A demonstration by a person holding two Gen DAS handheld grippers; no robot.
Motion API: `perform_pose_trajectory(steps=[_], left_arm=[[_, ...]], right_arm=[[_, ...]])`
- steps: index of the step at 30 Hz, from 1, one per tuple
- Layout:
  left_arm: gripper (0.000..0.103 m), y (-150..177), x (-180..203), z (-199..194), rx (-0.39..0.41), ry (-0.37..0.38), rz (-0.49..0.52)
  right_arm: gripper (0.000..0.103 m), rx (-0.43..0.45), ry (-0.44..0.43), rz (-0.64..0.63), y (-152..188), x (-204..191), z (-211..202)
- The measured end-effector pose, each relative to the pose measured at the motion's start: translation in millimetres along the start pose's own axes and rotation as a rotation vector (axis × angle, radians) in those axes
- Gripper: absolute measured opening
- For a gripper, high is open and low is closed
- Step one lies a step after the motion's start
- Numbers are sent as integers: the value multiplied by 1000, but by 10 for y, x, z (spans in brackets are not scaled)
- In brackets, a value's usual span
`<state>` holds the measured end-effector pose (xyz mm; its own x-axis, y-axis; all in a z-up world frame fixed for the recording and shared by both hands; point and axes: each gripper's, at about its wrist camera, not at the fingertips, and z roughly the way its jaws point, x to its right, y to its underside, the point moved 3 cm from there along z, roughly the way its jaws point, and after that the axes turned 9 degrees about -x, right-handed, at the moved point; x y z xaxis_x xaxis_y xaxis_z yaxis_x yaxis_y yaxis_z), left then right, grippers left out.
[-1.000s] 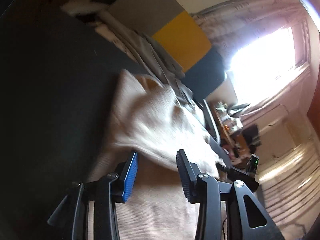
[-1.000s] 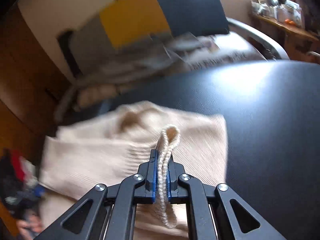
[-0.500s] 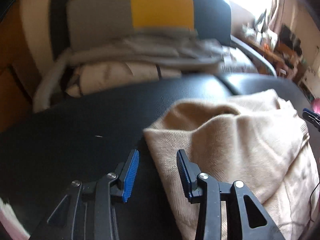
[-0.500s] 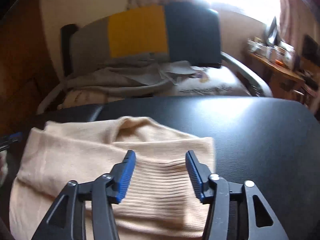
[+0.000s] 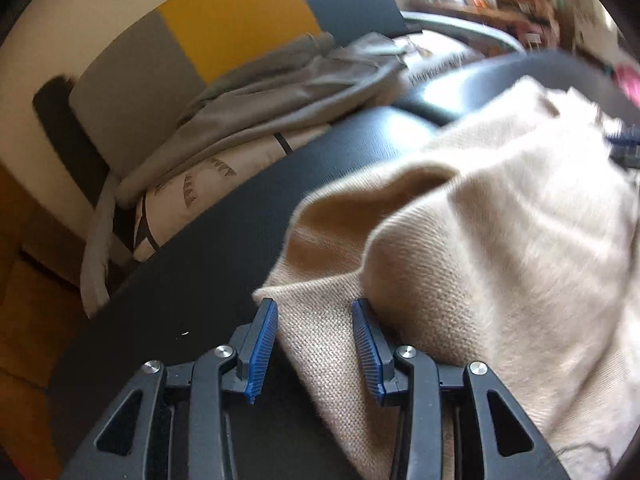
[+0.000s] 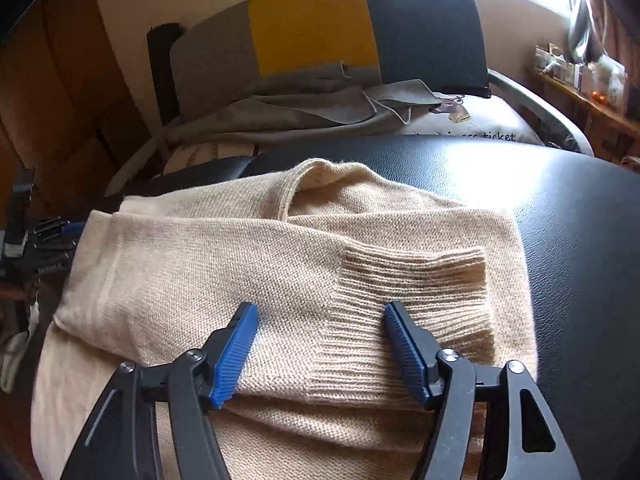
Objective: Fold clothes
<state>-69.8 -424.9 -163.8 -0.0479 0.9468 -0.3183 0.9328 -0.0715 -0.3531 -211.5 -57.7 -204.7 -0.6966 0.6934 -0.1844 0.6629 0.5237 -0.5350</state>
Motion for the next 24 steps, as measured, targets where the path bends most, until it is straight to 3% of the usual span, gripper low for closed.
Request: perform_pose_trajectory(steps=[4,5,6,9,11,14,17,19,20,22,24], left_arm=[[25,18,-89,22,-16,74,-73],[17,38,-95,12,-13,80,-81],[9,66,-134,5,-7,91,-118],[0,218,-379,-37,47,162,-319],[0,366,-573,-80,91,205,-453],[0,635,-842,-29,97,202,-610],[0,808,-961,-23,93,224,-670],[8,754,-900,-107,132,340,-626],[19,701,-853,-149,143,396,-597],[25,533,-728,-214,141,413,-511],[44,369,-578,-226,118,381,-402]], right_arm=[[77,4,6,-19,-17,-38,64],[77,4,5,-18,-18,-38,65],[77,5,3,-16,-19,-37,65],[77,16,12,-15,-36,-46,10],[75,24,18,-14,-47,-53,-29],[75,42,31,-11,-71,-45,-107],[75,42,60,23,-106,53,-144],[75,33,56,44,-127,114,-155],[75,26,52,48,-143,138,-159],[75,16,35,44,-185,155,-179],[76,7,34,33,-223,168,-195]])
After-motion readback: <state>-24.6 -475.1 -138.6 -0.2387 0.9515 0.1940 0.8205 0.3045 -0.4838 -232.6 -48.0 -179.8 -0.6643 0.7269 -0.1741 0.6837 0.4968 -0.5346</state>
